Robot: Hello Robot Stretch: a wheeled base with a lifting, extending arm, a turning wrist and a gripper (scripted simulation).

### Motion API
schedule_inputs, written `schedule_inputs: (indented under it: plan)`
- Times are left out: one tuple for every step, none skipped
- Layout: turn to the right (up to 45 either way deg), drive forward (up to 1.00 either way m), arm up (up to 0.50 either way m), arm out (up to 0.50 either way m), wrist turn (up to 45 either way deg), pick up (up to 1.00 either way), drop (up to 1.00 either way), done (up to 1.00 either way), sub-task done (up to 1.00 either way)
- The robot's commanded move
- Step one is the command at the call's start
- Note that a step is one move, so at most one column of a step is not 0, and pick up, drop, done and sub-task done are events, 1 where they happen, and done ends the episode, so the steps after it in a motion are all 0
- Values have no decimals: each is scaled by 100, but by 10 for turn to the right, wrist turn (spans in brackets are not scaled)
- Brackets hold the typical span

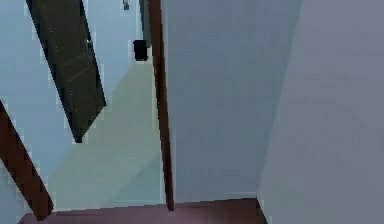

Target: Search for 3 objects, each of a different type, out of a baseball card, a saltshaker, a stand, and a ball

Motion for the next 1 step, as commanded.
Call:
schedule_inputs:
  plan:
    - [0, 25, 0, 0, 0, 0, 0, 0, 0]
